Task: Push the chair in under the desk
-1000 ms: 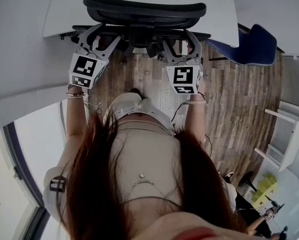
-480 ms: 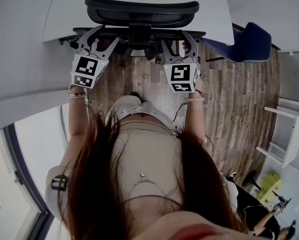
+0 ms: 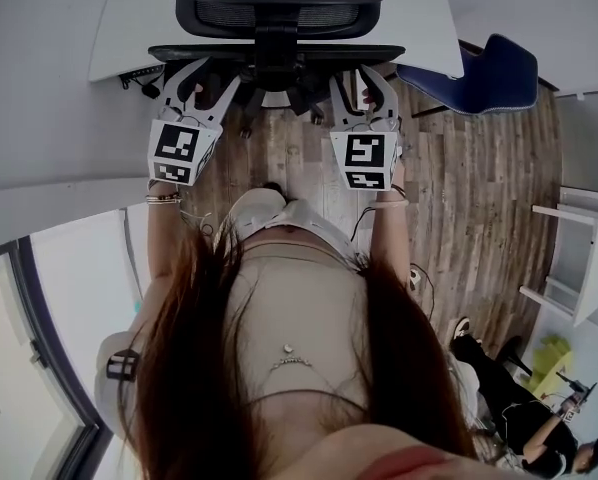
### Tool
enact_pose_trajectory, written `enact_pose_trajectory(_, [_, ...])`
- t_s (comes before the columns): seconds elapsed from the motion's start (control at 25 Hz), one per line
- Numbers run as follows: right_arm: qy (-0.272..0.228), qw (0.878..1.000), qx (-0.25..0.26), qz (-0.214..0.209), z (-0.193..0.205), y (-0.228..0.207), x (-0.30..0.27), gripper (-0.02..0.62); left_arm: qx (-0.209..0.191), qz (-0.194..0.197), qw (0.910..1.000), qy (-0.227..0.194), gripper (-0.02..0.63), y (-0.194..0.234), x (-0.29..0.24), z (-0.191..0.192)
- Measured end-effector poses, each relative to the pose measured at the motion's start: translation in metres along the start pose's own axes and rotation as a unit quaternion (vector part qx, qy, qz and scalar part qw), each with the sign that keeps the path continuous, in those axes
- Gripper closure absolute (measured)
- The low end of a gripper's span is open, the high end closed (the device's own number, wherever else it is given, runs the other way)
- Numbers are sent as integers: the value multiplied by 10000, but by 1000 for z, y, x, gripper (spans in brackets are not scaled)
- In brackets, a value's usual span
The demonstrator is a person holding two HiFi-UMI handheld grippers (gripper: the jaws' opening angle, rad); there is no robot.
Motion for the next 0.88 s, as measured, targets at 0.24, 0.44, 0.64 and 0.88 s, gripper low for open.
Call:
enact_pose_trajectory(0.24, [-40, 9998, -93, 188, 0, 0, 26, 494, 109, 6, 9999, -3, 455, -22, 14, 0])
enact_pose_trajectory(0.44, [-122, 9991, -144, 366, 1, -1, 45, 556, 253, -45, 9996, -125, 506, -40, 25, 0])
enact_pose_trajectory(0.64, [-147, 9993, -189, 292, 4, 3, 65, 566, 387, -90, 9991, -122, 542, -61, 37, 3])
enact_pose_trajectory(0.88, [-200, 9994, -209, 207, 4, 7, 79, 570, 587, -209, 9979, -162, 575, -78, 47, 3])
Point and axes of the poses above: the fingertips, and each gripper's own axes: x backward along the fingers, y to its left, z out of its underside, the point moved 4 cm from there along x, backward along the fingers, and after that the axes turned 7 degrees about z, right-handed, at the moved point
